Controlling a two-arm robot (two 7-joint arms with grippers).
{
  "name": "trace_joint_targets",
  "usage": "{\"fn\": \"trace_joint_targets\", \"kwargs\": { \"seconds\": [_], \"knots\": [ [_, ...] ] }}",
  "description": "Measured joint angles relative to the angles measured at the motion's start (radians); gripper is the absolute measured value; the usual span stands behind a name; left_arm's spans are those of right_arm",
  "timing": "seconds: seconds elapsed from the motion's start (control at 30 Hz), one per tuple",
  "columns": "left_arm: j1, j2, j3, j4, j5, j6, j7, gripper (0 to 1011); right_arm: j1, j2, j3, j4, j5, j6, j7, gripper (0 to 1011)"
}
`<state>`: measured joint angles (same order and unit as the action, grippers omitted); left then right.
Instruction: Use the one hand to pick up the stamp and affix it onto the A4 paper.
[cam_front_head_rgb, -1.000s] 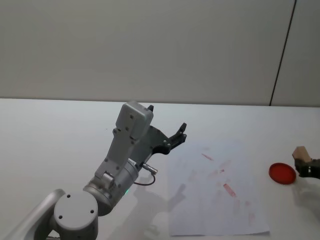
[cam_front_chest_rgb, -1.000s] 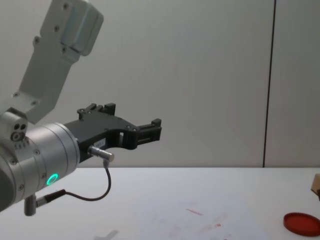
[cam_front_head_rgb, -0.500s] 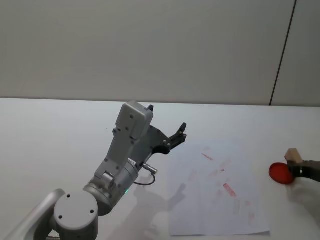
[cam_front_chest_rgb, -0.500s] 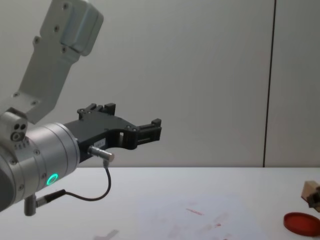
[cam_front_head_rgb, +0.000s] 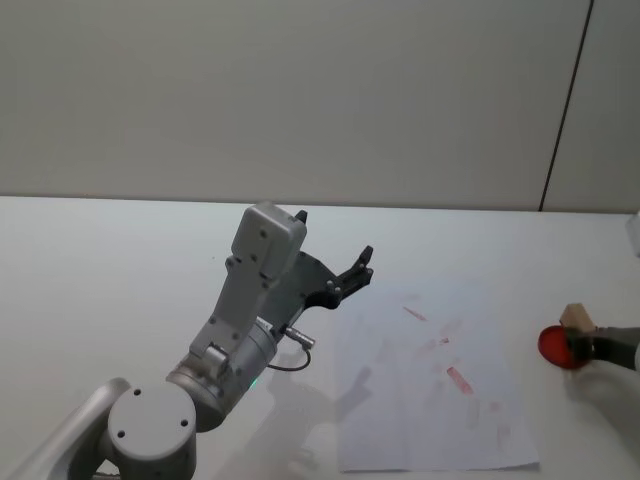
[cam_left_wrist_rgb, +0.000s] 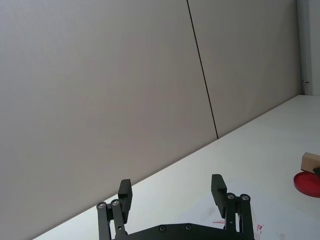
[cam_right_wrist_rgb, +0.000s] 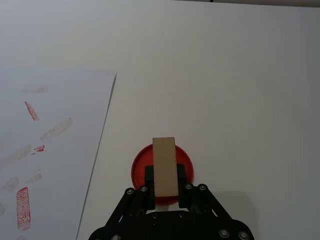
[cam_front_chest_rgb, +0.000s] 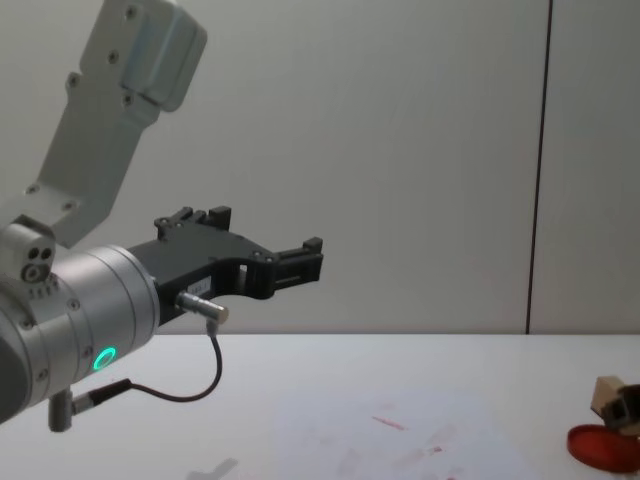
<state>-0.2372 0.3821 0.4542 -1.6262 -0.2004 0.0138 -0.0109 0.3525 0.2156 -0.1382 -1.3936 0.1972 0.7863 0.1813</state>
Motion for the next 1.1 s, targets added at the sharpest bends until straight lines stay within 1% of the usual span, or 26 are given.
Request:
{"fn": "trace_joint_targets", "kwargs": {
  "seconds": [0.27,0.33,0.37,0.47,0.5,0.53,0.6,0.67,0.7,0.8,0.83,0.9,0.93,1.0,1.03,1.07,1.1],
  "knots": [
    [0.000,0.000,0.000,0.000,0.000,0.000,0.000,1002,0.006,-0.005,-0.004,0.013,-0.005,-0.001,0.000,226],
    [0.000,0.000,0.000,0.000,0.000,0.000,0.000,1002,0.007,-0.006,-0.005,0.016,-0.006,-0.001,0.001,241],
    [0.000,0.000,0.000,0.000,0.000,0.000,0.000,1002,0.008,-0.006,-0.006,0.017,-0.006,-0.002,0.001,291],
    [0.000,0.000,0.000,0.000,0.000,0.000,0.000,1002,0.008,-0.007,-0.006,0.019,-0.007,-0.002,0.001,346],
    [0.000,0.000,0.000,0.000,0.000,0.000,0.000,1002,0.009,-0.008,-0.007,0.020,-0.007,-0.002,0.001,415],
    [0.000,0.000,0.000,0.000,0.000,0.000,0.000,1002,0.009,-0.008,-0.007,0.020,-0.008,-0.002,0.001,433],
    [0.000,0.000,0.000,0.000,0.000,0.000,0.000,1002,0.010,-0.008,-0.007,0.021,-0.008,-0.002,0.001,516],
    [0.000,0.000,0.000,0.000,0.000,0.000,0.000,1002,0.010,-0.009,-0.007,0.022,-0.008,-0.003,0.001,547],
    [0.000,0.000,0.000,0.000,0.000,0.000,0.000,1002,0.011,-0.009,-0.008,0.023,-0.008,-0.003,0.001,617],
    [0.000,0.000,0.000,0.000,0.000,0.000,0.000,1002,0.011,-0.009,-0.008,0.024,-0.009,-0.003,0.001,681],
    [0.000,0.000,0.000,0.000,0.000,0.000,0.000,1002,0.011,-0.009,-0.008,0.024,-0.009,-0.003,0.001,737],
    [0.000,0.000,0.000,0.000,0.000,0.000,0.000,1002,0.011,-0.009,-0.008,0.025,-0.009,-0.003,0.001,770],
    [0.000,0.000,0.000,0.000,0.000,0.000,0.000,1002,0.011,-0.009,-0.008,0.025,-0.009,-0.003,0.001,811],
    [0.000,0.000,0.000,0.000,0.000,0.000,0.000,1002,0.011,-0.010,-0.009,0.025,-0.009,-0.003,0.001,846],
    [0.000,0.000,0.000,0.000,0.000,0.000,0.000,1002,0.011,-0.010,-0.009,0.025,-0.010,-0.004,0.001,900],
    [0.000,0.000,0.000,0.000,0.000,0.000,0.000,1002,0.011,-0.010,-0.009,0.025,-0.010,-0.004,0.001,932],
    [0.000,0.000,0.000,0.000,0.000,0.000,0.000,1002,0.011,-0.010,-0.009,0.025,-0.011,-0.008,0.003,932]
  ]
}}
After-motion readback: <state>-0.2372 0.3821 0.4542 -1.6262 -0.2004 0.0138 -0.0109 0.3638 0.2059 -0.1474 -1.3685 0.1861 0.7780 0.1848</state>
